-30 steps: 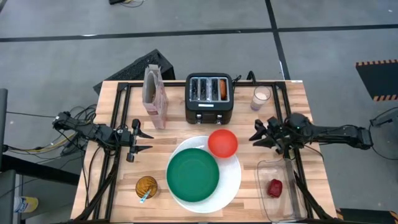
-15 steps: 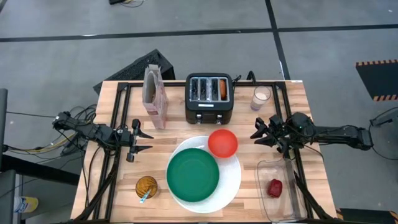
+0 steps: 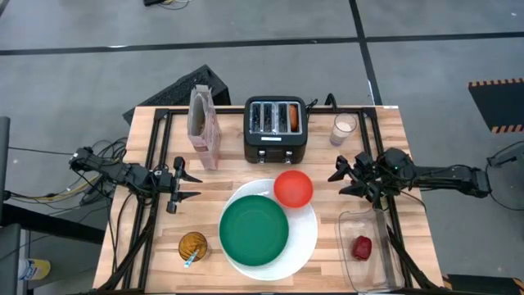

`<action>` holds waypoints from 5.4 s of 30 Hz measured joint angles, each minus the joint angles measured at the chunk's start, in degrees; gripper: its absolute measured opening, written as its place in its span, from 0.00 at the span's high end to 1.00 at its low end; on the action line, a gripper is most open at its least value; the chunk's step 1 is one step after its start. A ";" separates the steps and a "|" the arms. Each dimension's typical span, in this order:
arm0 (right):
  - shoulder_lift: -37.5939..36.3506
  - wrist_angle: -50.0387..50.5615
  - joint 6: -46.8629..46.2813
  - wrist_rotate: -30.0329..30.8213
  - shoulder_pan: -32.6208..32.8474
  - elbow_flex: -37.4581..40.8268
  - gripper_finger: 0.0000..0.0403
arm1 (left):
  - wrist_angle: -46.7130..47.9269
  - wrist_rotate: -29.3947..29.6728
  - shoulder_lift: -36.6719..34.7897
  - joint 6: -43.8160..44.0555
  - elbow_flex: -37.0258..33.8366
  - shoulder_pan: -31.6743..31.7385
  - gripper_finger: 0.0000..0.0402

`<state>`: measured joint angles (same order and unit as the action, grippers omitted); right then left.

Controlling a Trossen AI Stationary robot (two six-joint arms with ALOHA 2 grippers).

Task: Arrange a breakfast setting
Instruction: Put the red apple on the green plate from the transparent bin

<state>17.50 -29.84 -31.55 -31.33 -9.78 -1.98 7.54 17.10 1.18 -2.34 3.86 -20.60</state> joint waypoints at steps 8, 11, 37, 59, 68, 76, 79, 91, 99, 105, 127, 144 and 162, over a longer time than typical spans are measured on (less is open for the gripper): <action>0.00 -2.74 -1.43 -3.50 0.04 -0.02 0.14 | 0.01 0.00 0.01 -0.01 0.00 0.00 0.58; 0.01 -3.92 -2.43 -3.69 0.02 -0.04 0.08 | -0.01 0.01 0.01 0.01 0.00 0.00 0.58; 0.04 48.22 21.42 -12.34 6.52 -29.34 0.04 | 0.01 0.02 0.01 0.01 0.00 0.00 0.58; 0.00 76.22 26.95 -10.39 19.08 -35.56 0.04 | 0.00 0.00 0.00 0.01 0.00 0.00 0.58; 0.51 71.93 29.03 -6.11 24.31 -35.54 0.04 | 0.00 0.02 0.00 0.00 0.00 0.00 0.58; 7.82 71.86 28.65 -2.92 29.76 -35.43 0.04 | -0.01 0.00 0.01 0.01 0.00 0.00 0.58; 11.16 71.99 27.98 -0.36 33.05 -35.43 0.04 | -0.01 0.02 0.01 0.01 0.00 0.00 0.58; 22.98 76.14 19.47 15.49 48.93 -35.43 0.04 | -0.01 0.02 0.00 -0.01 0.00 0.00 0.58; 30.96 76.41 14.81 18.71 56.55 -35.43 0.04 | -0.01 0.01 0.00 -0.01 0.00 0.00 0.58; 36.26 73.21 11.89 21.17 59.59 -35.43 0.04 | -0.01 0.02 0.01 0.01 0.00 0.00 0.58; 52.27 64.77 11.93 27.20 67.39 -35.43 0.04 | 0.00 0.01 0.01 0.00 0.01 0.00 0.58; 57.52 63.40 11.81 30.47 68.48 -35.59 0.13 | -0.01 -0.02 0.00 -0.01 0.01 0.00 0.58; 45.26 67.22 6.05 29.73 66.74 -37.54 0.21 | -0.01 0.00 -0.01 -0.01 0.00 0.00 0.58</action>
<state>62.76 37.38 -25.50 -1.60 56.96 -39.52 7.53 17.10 1.17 -2.35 3.86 -20.60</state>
